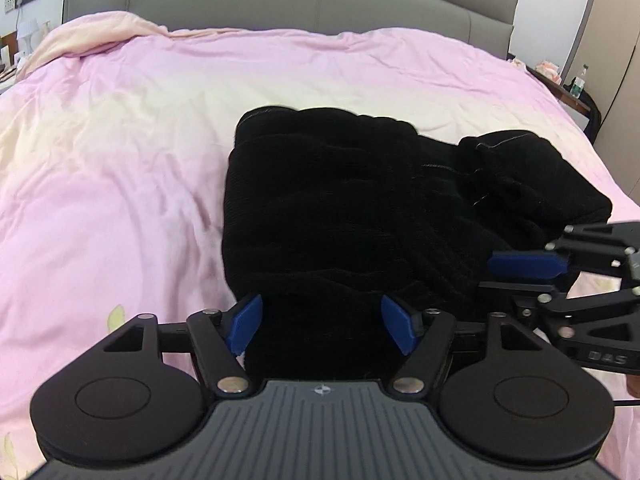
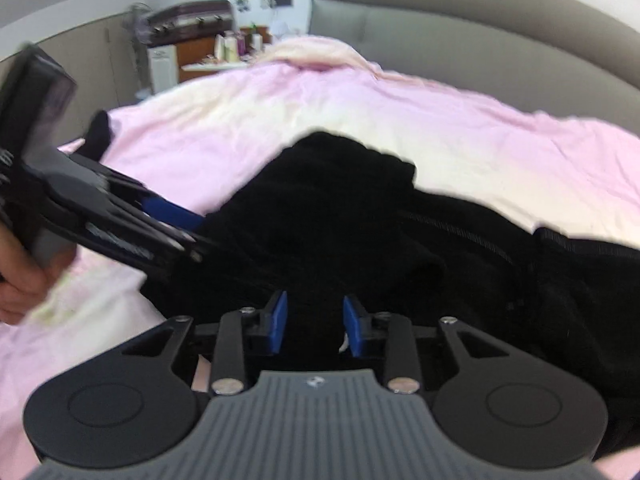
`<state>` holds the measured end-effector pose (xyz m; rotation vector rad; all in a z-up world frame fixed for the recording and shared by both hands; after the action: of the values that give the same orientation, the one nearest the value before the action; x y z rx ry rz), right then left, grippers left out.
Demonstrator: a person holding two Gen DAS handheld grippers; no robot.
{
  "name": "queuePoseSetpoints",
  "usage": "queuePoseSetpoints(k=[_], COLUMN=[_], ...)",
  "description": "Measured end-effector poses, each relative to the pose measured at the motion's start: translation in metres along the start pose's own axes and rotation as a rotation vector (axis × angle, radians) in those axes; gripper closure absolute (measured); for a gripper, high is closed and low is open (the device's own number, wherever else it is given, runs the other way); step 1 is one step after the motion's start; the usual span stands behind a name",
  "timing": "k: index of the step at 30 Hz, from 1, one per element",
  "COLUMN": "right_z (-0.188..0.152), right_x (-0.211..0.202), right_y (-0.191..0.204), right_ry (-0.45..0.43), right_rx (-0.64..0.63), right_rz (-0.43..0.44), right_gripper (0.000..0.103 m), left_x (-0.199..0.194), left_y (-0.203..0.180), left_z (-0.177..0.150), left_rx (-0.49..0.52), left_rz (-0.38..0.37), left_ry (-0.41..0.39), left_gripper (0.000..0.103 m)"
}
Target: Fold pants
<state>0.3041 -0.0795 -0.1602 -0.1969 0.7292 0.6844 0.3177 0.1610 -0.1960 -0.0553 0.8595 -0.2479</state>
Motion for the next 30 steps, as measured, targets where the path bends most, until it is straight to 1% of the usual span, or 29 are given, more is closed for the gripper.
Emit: queuePoseSetpoints(k=[1, 3, 4, 6, 9, 12, 14, 18, 21, 23, 25, 27, 30], right_z=[-0.007, -0.02, -0.023, -0.029, -0.027, -0.025, -0.026, -0.025, -0.018, -0.014, -0.012, -0.013, -0.02], right_x=[0.007, 0.014, 0.015, 0.014, 0.013, 0.014, 0.013, 0.008, 0.0, -0.008, -0.017, -0.028, -0.048], right_y=[-0.007, -0.023, -0.025, -0.019, -0.01, -0.009, -0.009, -0.007, 0.0, 0.001, -0.002, -0.008, -0.023], right_ry=[0.016, 0.008, 0.004, -0.006, -0.009, -0.002, 0.0, 0.0, -0.009, -0.016, -0.022, -0.028, -0.049], right_rx=[0.04, 0.14, 0.16, 0.138, 0.1, 0.121, 0.139, 0.143, 0.111, 0.092, 0.105, 0.127, 0.164], right_rz=[0.006, 0.054, 0.063, 0.051, 0.017, 0.012, 0.012, -0.008, -0.028, -0.039, -0.028, -0.022, -0.039], right_gripper=[0.075, 0.076, 0.076, 0.076, 0.076, 0.075, 0.075, 0.074, 0.073, 0.062, 0.06, 0.06, 0.06], left_x=[0.001, 0.005, 0.005, 0.006, 0.005, 0.006, 0.007, 0.006, 0.001, -0.002, -0.005, -0.008, -0.012], left_y=[0.0, -0.002, -0.004, -0.006, -0.008, -0.007, -0.006, -0.003, -0.007, -0.012, -0.015, -0.018, -0.024], left_z=[-0.002, -0.005, -0.007, -0.007, -0.006, -0.007, -0.008, -0.01, -0.007, -0.003, 0.001, 0.005, 0.009], left_rx=[-0.005, -0.003, 0.0, -0.001, -0.001, -0.017, -0.032, -0.068, -0.062, -0.042, -0.032, -0.022, -0.001], left_rz=[0.001, 0.018, 0.029, 0.045, 0.06, 0.064, 0.068, 0.073, 0.101, 0.126, 0.149, 0.154, 0.161], left_ry=[0.007, 0.017, 0.015, 0.012, 0.022, 0.033, 0.041, 0.044, 0.033, 0.031, 0.026, 0.019, 0.008], left_gripper=[0.023, 0.022, 0.021, 0.021, 0.021, 0.02, 0.018, 0.017, 0.017, 0.018, 0.019, 0.019, 0.019])
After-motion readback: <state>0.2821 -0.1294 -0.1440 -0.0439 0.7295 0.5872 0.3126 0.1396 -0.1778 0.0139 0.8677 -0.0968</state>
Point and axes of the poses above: each gripper's, at about its wrist camera, not at the fingertips, and x roughly the way its jaws point, y to its left, z to its top, the point moved 2 cm from there along x, roughly the way its jaws point
